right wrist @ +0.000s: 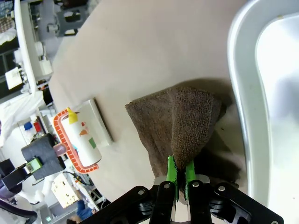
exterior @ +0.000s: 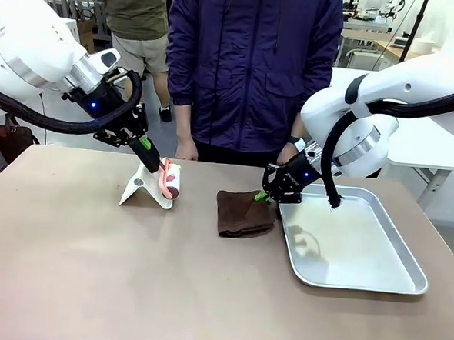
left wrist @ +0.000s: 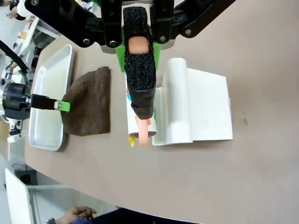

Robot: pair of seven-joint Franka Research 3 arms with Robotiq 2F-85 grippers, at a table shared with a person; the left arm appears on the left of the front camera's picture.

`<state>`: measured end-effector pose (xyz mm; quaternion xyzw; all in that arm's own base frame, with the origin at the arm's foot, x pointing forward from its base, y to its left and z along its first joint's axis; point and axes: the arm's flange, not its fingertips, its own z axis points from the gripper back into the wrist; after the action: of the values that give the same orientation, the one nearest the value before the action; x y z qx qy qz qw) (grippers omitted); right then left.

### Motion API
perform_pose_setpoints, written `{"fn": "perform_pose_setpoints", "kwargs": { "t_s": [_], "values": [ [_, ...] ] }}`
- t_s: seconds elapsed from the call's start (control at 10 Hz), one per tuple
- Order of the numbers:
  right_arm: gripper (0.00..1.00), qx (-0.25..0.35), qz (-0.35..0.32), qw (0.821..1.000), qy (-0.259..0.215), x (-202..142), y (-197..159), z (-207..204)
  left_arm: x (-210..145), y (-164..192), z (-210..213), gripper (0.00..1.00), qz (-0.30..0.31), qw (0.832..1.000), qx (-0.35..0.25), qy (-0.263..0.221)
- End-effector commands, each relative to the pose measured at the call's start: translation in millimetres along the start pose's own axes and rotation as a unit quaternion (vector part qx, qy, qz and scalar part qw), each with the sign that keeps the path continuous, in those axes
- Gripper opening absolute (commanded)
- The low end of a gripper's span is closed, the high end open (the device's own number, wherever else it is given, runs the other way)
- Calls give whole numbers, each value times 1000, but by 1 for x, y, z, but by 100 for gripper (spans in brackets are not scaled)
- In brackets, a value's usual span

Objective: Clean the surface of the table.
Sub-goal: Return the Lint Roller and towel to their original positions.

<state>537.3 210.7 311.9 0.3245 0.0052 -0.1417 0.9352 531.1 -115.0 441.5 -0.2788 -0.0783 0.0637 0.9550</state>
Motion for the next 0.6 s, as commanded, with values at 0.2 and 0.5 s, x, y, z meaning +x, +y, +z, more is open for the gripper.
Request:
{"fn": "perform_pose_setpoints", "kwargs": {
  "t_s": [0.2,0.5],
  "values": [
    [7,10,0,1000,-5,0,0,0,0,6,-12,22,-14,999,27,20],
    [7,10,0,1000,-5,0,0,0,1,12,-19,22,-11,999,43,5]
  ]
}}
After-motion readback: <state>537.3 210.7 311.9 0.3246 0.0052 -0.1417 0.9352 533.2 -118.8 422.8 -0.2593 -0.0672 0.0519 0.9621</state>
